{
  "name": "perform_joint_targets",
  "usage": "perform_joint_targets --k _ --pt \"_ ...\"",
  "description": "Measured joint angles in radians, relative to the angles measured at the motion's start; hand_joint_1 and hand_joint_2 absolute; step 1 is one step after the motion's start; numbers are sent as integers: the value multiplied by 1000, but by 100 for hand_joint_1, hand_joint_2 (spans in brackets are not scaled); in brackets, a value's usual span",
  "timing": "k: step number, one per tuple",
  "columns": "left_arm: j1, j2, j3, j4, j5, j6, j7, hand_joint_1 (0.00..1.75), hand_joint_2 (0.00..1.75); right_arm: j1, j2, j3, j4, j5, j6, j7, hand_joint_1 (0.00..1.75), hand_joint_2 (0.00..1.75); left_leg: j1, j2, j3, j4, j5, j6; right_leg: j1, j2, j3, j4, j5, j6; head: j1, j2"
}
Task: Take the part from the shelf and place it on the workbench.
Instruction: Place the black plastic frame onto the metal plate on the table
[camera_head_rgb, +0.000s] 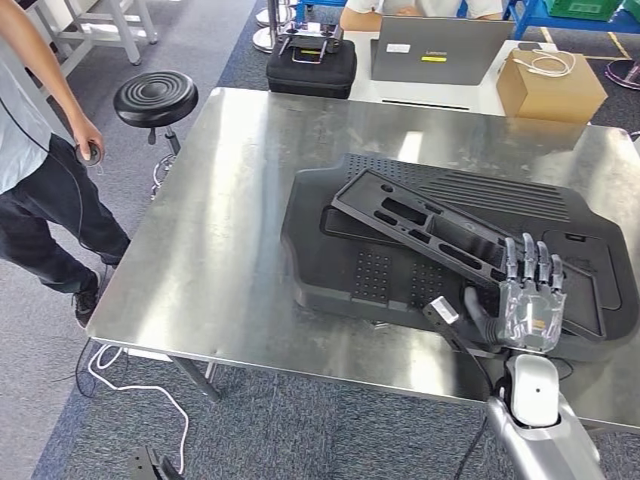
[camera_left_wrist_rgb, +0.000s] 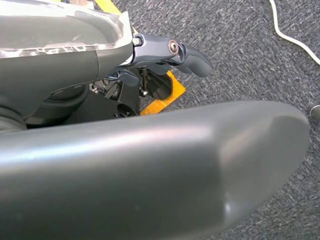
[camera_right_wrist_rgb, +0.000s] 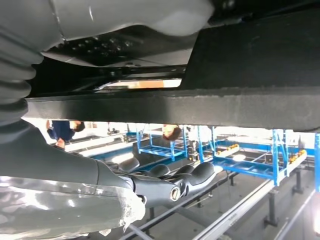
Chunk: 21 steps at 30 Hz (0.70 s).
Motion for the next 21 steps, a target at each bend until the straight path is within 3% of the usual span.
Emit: perform_joint_targets --k 7,12,16,20,21 --pt "3 0 0 0 0 5 -8 0 0 26 -33 31 -74 0 41 5 0 0 -1 -1 -1 0 0 0 -1 -1 0 -1 0 0 0 0" --pt "18 1 5 0 0 14 -33 0 0 67 -140 59 -224 -12 206 -104 0 0 -2 -2 -2 0 0 0 -2 -3 -1 -1 0 0 0 0" --pt "32 3 10 0 0 22 -48 0 0 128 -218 26 -347 -58 218 -167 0 0 -3 -3 -2 0 -1 1 -2 -5 -1 -2 0 0 0 0" --pt "37 4 15 0 0 28 -53 0 0 197 -235 -20 -445 -77 153 -184 0 175 -2 -3 -2 0 -1 1 -2 -6 -1 -2 -1 0 0 0" --pt "37 4 15 0 0 28 -53 0 0 201 -235 -23 -451 -77 148 -185 0 175 -2 -3 -2 0 -1 1 -2 -6 -1 -2 -1 0 0 0"
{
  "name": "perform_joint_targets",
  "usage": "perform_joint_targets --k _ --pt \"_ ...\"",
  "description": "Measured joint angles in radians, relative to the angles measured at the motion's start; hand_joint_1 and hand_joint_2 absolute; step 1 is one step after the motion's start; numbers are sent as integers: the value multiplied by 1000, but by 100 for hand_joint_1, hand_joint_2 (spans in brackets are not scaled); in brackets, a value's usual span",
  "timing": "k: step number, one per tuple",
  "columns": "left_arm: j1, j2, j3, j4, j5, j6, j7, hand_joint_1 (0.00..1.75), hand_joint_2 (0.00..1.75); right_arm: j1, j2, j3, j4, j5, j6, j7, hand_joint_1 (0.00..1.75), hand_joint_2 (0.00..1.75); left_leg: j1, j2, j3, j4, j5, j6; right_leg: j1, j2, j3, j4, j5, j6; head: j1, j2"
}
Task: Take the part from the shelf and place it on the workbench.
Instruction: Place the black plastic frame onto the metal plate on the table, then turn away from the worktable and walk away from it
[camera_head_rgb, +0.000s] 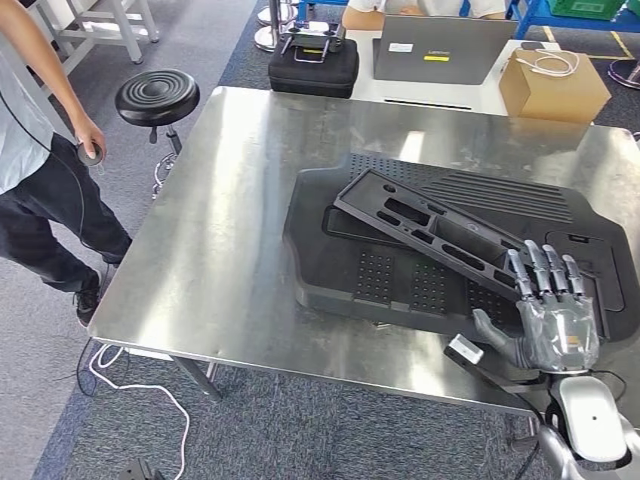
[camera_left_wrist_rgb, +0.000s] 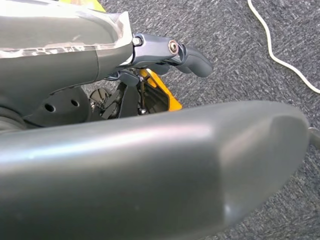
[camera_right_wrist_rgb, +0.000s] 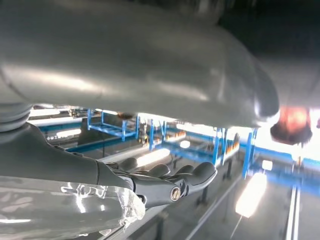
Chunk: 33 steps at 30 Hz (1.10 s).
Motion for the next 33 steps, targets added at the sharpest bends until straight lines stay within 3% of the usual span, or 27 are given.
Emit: perform_joint_targets --k 3,5,7,11,14,17,21,29,33 --pt "0 0 3 0 0 0 0 0 0 17 1 -12 -24 -1 -26 -5 0 175 0 0 0 0 0 0 0 0 0 0 0 0 0 0" --pt "3 0 9 0 0 4 -2 0 0 81 18 -62 -121 -33 -105 -47 0 175 0 0 0 0 0 0 0 0 0 0 0 0 0 0" --pt "5 0 15 0 0 13 -4 0 0 154 82 -142 -262 -139 -173 -199 0 175 1 0 -1 -1 0 0 1 1 -1 0 0 0 0 0" --pt "2 -1 17 0 0 46 9 0 0 179 309 -299 -403 -450 -187 -657 0 175 3 0 1 -1 0 -1 2 1 0 0 -1 0 0 0" --pt "1 -1 17 0 0 71 22 0 0 182 441 -384 -445 -580 -189 -802 0 175 3 0 1 -1 0 -1 2 1 1 0 -1 0 0 0" --pt "-3 -1 17 0 0 88 32 0 0 187 525 -434 -469 -632 -189 -841 0 175 2 0 1 -1 0 -1 2 1 1 0 0 0 0 0" --pt "-3 -1 17 0 0 100 37 0 0 190 584 -467 -482 -649 -189 -849 0 175 -1 0 1 0 0 0 -1 1 1 0 0 0 0 0" --pt "-3 -1 18 0 0 122 47 0 0 220 622 -480 -482 -648 -188 -828 0 175 -8 0 1 1 -2 3 -8 0 1 -2 1 3 0 0" --pt "-3 -1 19 0 0 124 48 0 0 234 630 -483 -478 -645 -188 -827 0 175 -11 0 1 -1 3 14 -12 1 3 -5 7 14 0 0"
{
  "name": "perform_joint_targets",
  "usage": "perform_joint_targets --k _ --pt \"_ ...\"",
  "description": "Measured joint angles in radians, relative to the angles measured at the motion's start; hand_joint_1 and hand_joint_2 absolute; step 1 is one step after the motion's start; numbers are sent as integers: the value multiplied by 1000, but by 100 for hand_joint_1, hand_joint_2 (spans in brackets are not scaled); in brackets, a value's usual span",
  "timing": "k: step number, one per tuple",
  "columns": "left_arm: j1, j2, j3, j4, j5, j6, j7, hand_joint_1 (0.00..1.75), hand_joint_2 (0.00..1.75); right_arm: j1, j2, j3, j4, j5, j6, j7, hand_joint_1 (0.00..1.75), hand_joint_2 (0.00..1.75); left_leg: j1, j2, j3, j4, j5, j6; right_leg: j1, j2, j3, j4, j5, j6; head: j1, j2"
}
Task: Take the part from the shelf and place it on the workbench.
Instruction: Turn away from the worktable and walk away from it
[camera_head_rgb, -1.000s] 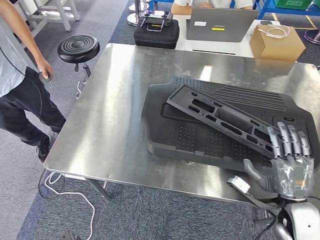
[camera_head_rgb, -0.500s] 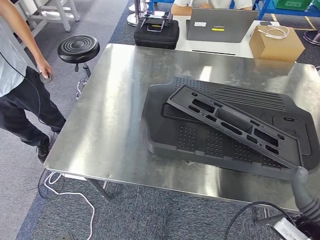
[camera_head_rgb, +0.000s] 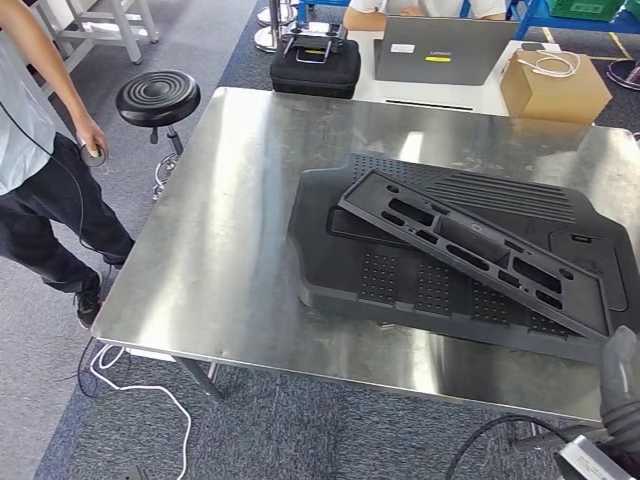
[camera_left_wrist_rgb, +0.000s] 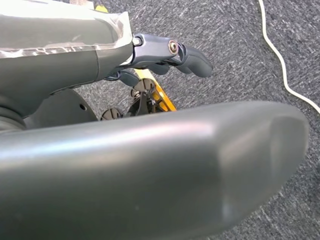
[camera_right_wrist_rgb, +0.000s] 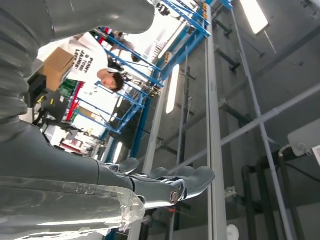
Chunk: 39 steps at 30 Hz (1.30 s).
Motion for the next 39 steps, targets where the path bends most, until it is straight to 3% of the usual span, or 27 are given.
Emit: perform_joint_targets --k 2,3,5,7,8,9,10,12,13,16,17,19,21,22,23,24,26,28,31,33,36,37,38,39 --pt "-1 -1 0 0 0 0 0 0 0 6 2 -2 1 2 0 2 0 175 7 3 2 -11 11 9 1 0 -3 11 -16 6 1 0" --pt "-1 -1 0 0 0 1 1 0 0 8 2 -4 1 2 0 3 0 175 12 5 3 -17 16 13 1 0 -12 37 -40 9 1 0" --pt "0 -2 1 0 0 1 2 0 0 12 2 -7 2 3 0 7 0 175 17 7 1 -20 20 15 -3 -1 -53 144 -110 17 3 0" --pt "1 -2 2 0 0 1 2 0 0 19 2 -9 6 3 0 9 0 175 19 9 -2 -20 22 13 -8 -2 -87 246 -147 25 3 0" --pt "2 -2 3 0 0 1 2 0 0 21 2 -10 7 3 0 10 0 175 21 9 -2 -20 24 11 -10 -3 -84 252 -137 28 3 0" --pt "2 -2 4 0 0 1 1 0 0 23 3 -11 8 2 0 10 0 175 23 9 -2 -19 25 8 -11 -3 -63 219 -109 31 3 0" --pt "1 -2 4 0 0 1 1 0 0 24 3 -11 9 0 0 10 0 175 25 9 -2 -19 26 5 -12 -3 -28 154 -72 33 3 0" --pt "0 -2 5 0 0 2 0 0 0 28 3 -12 9 -5 0 10 0 175 26 7 -5 -18 29 -7 -11 1 35 28 -25 30 3 0" --pt "-1 -2 5 0 0 2 0 0 0 31 4 -12 10 -8 0 10 0 175 25 6 -8 -17 32 -15 -9 3 49 -6 -17 26 3 0" --pt "0 -2 5 0 0 3 0 0 0 40 6 -14 10 -13 0 10 0 175 27 5 -18 -17 41 -37 -4 5 39 -19 -12 4 3 0" --pt "1 -2 6 0 0 4 0 0 0 41 7 -15 9 -13 0 10 0 175 29 5 -23 -10 29 -42 -5 3 33 -21 -6 -7 2 0" --pt "0 -1 6 0 0 4 0 0 0 42 9 -16 9 -13 0 9 0 175 29 4 -47 55 -35 -45 -6 -3 19 -25 9 -29 1 0" --pt "0 -1 7 0 0 4 0 0 0 44 11 -17 10 -13 0 9 0 175 28 4 -85 180 -118 -45 0 -7 0 -24 21 -40 1 0" --pt "0 0 8 0 0 4 0 0 0 45 12 -18 10 -14 0 9 0 175 27 4 -95 231 -139 -45 3 -9 -10 -22 28 -42 1 0" --pt "0 0 10 0 0 4 0 0 0 47 13 -19 11 -15 0 8 0 175 26 4 -91 253 -140 -45 5 -10 -20 -19 33 -42 1 0" --pt "0 0 11 0 0 4 0 0 0 48 14 -21 11 -17 0 8 0 175 26 4 -70 237 -122 -43 6 -10 -29 -15 38 -41 1 0" --pt "-1 0 14 0 0 4 0 0 0 51 15 -25 11 -23 0 5 0 175 25 5 16 109 -70 -38 7 -10 -45 -6 46 -35 1 0" --pt "-3 0 15 0 0 4 0 0 0 54 16 -28 11 -27 0 1 0 175 22 5 84 -10 -48 -33 9 -10 -57 2 55 -25 2 0" --pt "-2 0 16 0 0 4 0 0 0 58 16 -33 11 -29 0 -1 0 175 18 6 87 -36 -40 -20 9 -9 -66 5 72 -6 2 0" --pt "-2 -1 17 0 0 5 0 0 0 61 17 -37 11 -29 0 -1 0 175 20 10 72 -37 -23 -5 6 -8 -77 27 40 5 4 0" --pt "-1 -1 17 0 0 8 0 0 0 67 19 -41 11 -29 0 -2 0 175 18 16 37 -36 6 10 4 -8 -115 182 -96 16 8 0" --pt "-1 -1 17 0 0 9 0 0 0 71 20 -42 11 -30 0 -2 0 175 15 17 24 -35 15 11 3 -8 -122 238 -123 18 8 0" --pt "0 -1 18 0 0 11 0 0 0 75 21 -43 11 -30 0 -3 0 175 13 17 12 -34 24 12 4 -8 -116 268 -128 18 8 0" --pt "0 -1 18 0 0 12 0 0 0 79 22 -45 11 -32 0 -3 0 175 10 18 1 -32 31 12 5 -8 -95 263 -113 16 8 0"
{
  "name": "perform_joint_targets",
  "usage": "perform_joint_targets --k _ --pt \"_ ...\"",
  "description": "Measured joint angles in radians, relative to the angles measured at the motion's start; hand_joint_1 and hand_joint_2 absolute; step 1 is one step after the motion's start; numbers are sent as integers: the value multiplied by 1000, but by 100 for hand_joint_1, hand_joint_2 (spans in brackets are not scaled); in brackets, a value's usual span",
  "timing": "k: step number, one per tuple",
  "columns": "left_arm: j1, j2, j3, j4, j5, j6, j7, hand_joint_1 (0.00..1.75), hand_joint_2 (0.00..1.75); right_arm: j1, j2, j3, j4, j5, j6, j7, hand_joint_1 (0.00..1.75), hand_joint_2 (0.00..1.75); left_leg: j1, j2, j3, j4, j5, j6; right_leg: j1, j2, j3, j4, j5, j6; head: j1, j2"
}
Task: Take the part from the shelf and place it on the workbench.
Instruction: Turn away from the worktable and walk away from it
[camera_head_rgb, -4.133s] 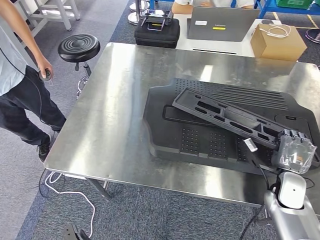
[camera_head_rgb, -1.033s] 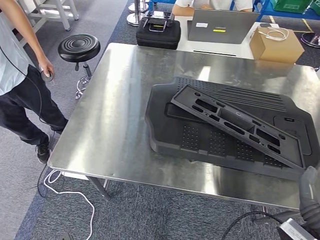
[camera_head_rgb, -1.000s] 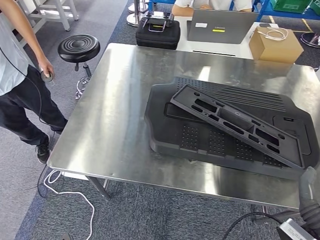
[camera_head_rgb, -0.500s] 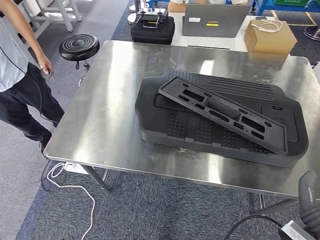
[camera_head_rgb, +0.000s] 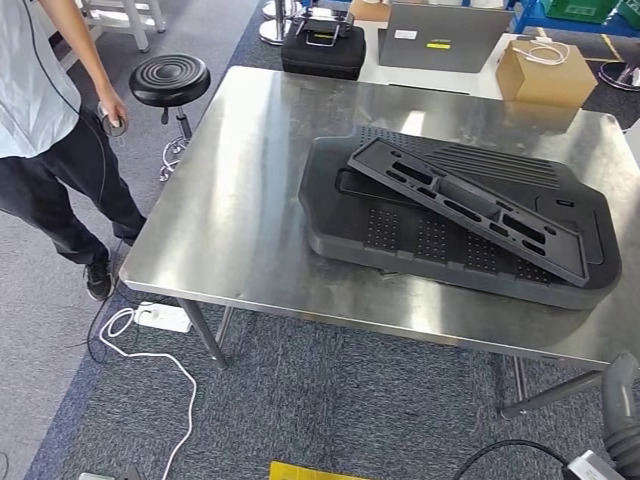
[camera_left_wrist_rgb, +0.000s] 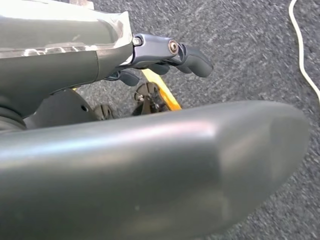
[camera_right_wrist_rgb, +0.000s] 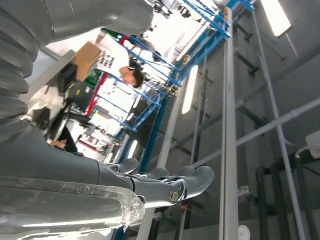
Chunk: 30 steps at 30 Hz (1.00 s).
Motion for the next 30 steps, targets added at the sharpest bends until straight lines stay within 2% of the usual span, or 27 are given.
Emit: perform_joint_targets --k 1,2,4,5,6,8,9,10,11,12,13,14,15,16,17,18,19,20,21,23,24,25,27,28,29,30 --pt "0 0 0 0 0 1 0 0 0 4 1 -3 -1 -3 0 -1 0 175 -3 0 -10 1 7 0 1 0 38 -43 27 -4 0 0" --pt "0 -1 0 0 0 2 0 0 0 9 2 -5 -3 -6 0 -2 0 175 -5 -1 -17 2 14 0 4 2 91 -116 53 -12 0 0" --pt "0 -3 0 0 0 2 1 0 0 14 3 -10 -10 -14 0 -5 0 175 -8 -2 -27 3 28 -6 12 5 188 -268 74 -31 -1 0" --pt "0 -4 0 0 0 3 2 0 0 17 4 -13 -15 -18 0 -8 0 175 -7 -2 -31 2 35 -12 17 6 213 -314 73 -38 -1 0" --pt "0 -5 0 0 0 3 4 0 0 22 6 -17 -20 -23 0 -11 0 175 -5 -2 -33 1 43 -18 21 6 221 -334 72 -43 -1 0" --pt "0 -4 0 0 0 6 6 0 0 38 10 -24 -30 -38 0 -16 0 175 -1 -4 -40 -1 45 -29 21 2 211 -343 90 -52 -1 0" --pt "0 -4 0 0 0 8 6 0 0 46 12 -28 -35 -45 0 -18 0 175 -1 -6 -48 11 24 -35 19 -1 203 -348 102 -58 0 0" --pt "0 -4 0 0 0 9 6 0 0 54 15 -31 -40 -50 0 -19 0 175 0 -8 -60 41 -14 -40 16 -4 190 -351 116 -64 -1 0" --pt "0 -3 0 0 0 10 6 0 0 61 18 -33 -44 -53 0 -19 0 175 1 -8 -76 91 -65 -45 15 -7 176 -350 127 -67 -1 0" --pt "0 -3 0 0 0 11 6 0 0 68 20 -36 -47 -55 0 -19 0 175 3 -8 -92 154 -113 -49 15 -7 159 -345 136 -69 -2 0" --pt "0 -3 0 0 0 11 7 0 0 75 22 -38 -50 -56 0 -19 0 175 4 -8 -104 218 -144 -52 15 -8 141 -339 145 -68 -2 0" --pt "0 -2 0 0 0 10 6 0 0 80 24 -40 -51 -57 0 -19 0 175 6 -8 -106 263 -151 -55 15 -8 122 -330 153 -67 -1 0" --pt "0 -2 0 0 0 10 6 0 0 83 25 -42 -53 -57 0 -19 0 175 7 -8 -95 280 -136 -58 14 -9 102 -320 160 -65 -1 0" --pt "0 -2 0 0 0 10 6 0 0 86 27 -43 -54 -57 0 -19 0 175 10 -8 -67 261 -107 -60 13 -9 81 -309 166 -61 -1 0" --pt "0 -2 0 0 0 10 6 0 0 88 28 -45 -56 -58 0 -19 0 175 12 -8 -24 211 -81 -63 11 -8 61 -296 171 -57 -1 0" --pt "-1 -2 0 0 0 10 7 0 0 90 28 -47 -59 -58 0 -19 0 175 14 -8 26 142 -70 -65 11 -8 43 -281 175 -52 -2 0" --pt "-2 -2 0 0 0 10 8 0 0 93 29 -49 -62 -58 0 -19 0 175 15 -8 71 75 -75 -62 11 -7 28 -268 179 -46 -1 0" --pt "-2 -2 -1 0 0 10 8 0 0 95 29 -50 -65 -59 0 -19 0 175 14 -9 100 28 -87 -57 12 -7 18 -258 184 -40 -1 0" --pt "-2 -2 -1 0 0 10 9 0 0 96 30 -52 -67 -59 0 -20 0 175 11 -9 113 1 -97 -49 12 -7 11 -252 192 -34 0 0" --pt "0 -3 0 0 0 10 9 0 0 97 31 -53 -67 -55 0 -19 0 175 8 -8 102 -2 -88 -30 9 -6 3 -251 203 -22 0 0" --pt "0 -4 0 0 0 9 9 0 0 96 31 -53 -66 -50 0 -18 0 175 8 -5 92 -2 -78 -21 7 -6 -2 -243 188 -16 1 0" --pt "0 -4 0 0 0 8 8 0 0 94 31 -53 -64 -43 0 -17 0 175 9 -3 80 -2 -66 -13 5 -5 -10 -220 153 -11 2 0" --pt "-1 -4 0 0 0 3 8 0 0 85 31 -53 -58 -26 0 -11 0 175 7 1 51 -2 -42 -2 3 -5 -30 -118 48 -3 5 0" --pt "-1 -3 0 0 0 2 7 0 0 80 31 -52 -53 -18 0 -8 0 175 4 2 35 -1 -30 0 2 -5 -38 -54 8 -1 5 0" --pt "-1 -3 0 0 0 0 8 0 0 76 31 -50 -49 -11 0 -5 0 175 2 2 19 0 -17 2 2 -5 -38 -2 -8 0 5 0" --pt "-1 -3 1 0 0 0 8 0 0 73 31 -48 -44 -5 0 -2 0 175 -1 3 4 1 -6 3 2 -5 -26 21 2 -1 5 0"
